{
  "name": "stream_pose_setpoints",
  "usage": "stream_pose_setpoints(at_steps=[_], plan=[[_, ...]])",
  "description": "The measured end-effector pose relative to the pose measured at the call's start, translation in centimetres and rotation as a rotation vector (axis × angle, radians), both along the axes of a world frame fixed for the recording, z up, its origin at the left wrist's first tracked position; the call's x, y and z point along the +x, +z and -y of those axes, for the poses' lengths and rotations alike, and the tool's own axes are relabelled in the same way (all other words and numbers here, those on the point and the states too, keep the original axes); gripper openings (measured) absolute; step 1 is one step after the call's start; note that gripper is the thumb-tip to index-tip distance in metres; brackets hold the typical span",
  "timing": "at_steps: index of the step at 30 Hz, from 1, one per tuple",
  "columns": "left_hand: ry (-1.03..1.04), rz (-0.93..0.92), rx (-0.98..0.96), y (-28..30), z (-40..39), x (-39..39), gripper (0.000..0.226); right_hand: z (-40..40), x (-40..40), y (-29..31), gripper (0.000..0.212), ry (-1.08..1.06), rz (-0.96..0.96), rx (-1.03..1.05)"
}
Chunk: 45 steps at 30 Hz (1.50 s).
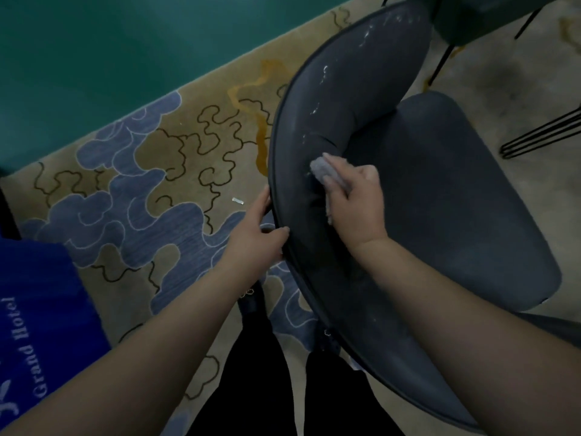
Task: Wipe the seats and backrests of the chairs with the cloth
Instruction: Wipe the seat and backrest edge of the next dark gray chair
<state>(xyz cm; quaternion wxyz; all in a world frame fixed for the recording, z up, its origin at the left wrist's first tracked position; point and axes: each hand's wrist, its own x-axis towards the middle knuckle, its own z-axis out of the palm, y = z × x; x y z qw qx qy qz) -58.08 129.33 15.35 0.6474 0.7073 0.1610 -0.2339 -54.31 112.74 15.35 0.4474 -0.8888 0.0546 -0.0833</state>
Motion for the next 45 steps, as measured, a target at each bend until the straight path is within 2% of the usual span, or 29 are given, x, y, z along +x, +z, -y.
stream_pose_setpoints(at_steps=[2,4,6,8,10,13,15,20,21,23,26,28,31,33,35,38,40,45], plan=[[-0.059,0.003,-0.002,0.3,-0.5,1.3,0.080,-1.1,-0.1,0.5,0.039,0.055,0.056,-0.005],[-0.117,-0.006,-0.011,0.5,-1.0,2.6,0.081,-2.3,-0.6,0.4,0.044,0.249,0.047,-0.160],[-0.173,-0.011,-0.051,0.8,-1.6,3.8,0.079,-1.8,-0.2,-0.3,0.042,0.147,-0.030,-0.206],[-0.234,-0.008,-0.057,1.5,-2.2,5.0,0.076,-0.4,0.3,-0.9,0.039,-0.112,-0.151,-0.069],[-0.305,0.001,-0.059,1.9,-2.5,6.0,0.075,-0.1,0.5,-1.2,0.036,-0.241,-0.199,0.011],[-0.326,0.006,-0.066,1.4,-2.4,7.3,0.080,-3.1,1.3,-0.8,0.039,-0.070,-0.053,-0.039],[-0.303,-0.005,-0.075,0.9,-2.4,7.7,0.082,-4.0,1.9,-1.1,0.042,-0.003,-0.022,-0.072],[-0.338,0.009,-0.063,0.3,-2.7,8.9,0.084,-1.7,3.5,-1.8,0.037,-0.318,-0.158,0.054],[-0.336,0.007,-0.058,0.1,-2.6,9.2,0.084,-2.3,3.8,-1.6,0.037,-0.307,-0.124,0.068],[-0.320,0.002,-0.032,-0.2,-2.3,9.8,0.082,-4.3,4.5,-0.9,0.038,-0.157,-0.016,0.063],[-0.309,0.006,0.013,-0.4,-2.0,10.7,0.088,-4.8,5.5,-0.7,0.039,-0.004,-0.002,-0.088],[-0.307,0.039,0.009,-0.3,-1.8,11.6,0.087,-3.4,5.8,-1.2,0.039,-0.059,-0.007,-0.102],[-0.313,0.058,0.017,-0.1,-1.8,12.9,0.085,-1.5,6.4,-1.5,0.036,-0.227,-0.107,0.037],[-0.310,0.066,0.048,-0.2,-1.5,13.6,0.084,-1.3,8.1,-1.4,0.035,-0.310,-0.142,0.140],[-0.282,0.117,0.139,-0.5,-0.5,14.1,0.084,-2.0,10.4,-1.1,0.035,-0.284,-0.082,0.204],[-0.195,0.244,0.368,-1.2,2.1,13.9,0.090,-3.0,12.4,-1.2,0.038,-0.119,-0.030,0.082],[-0.134,0.272,0.494,-1.5,3.4,13.1,0.096,-2.1,12.1,-2.0,0.041,-0.094,-0.039,0.000],[-0.074,0.300,0.505,-2.2,3.6,12.9,0.100,1.6,11.4,-3.3,0.037,-0.259,-0.150,0.102]])
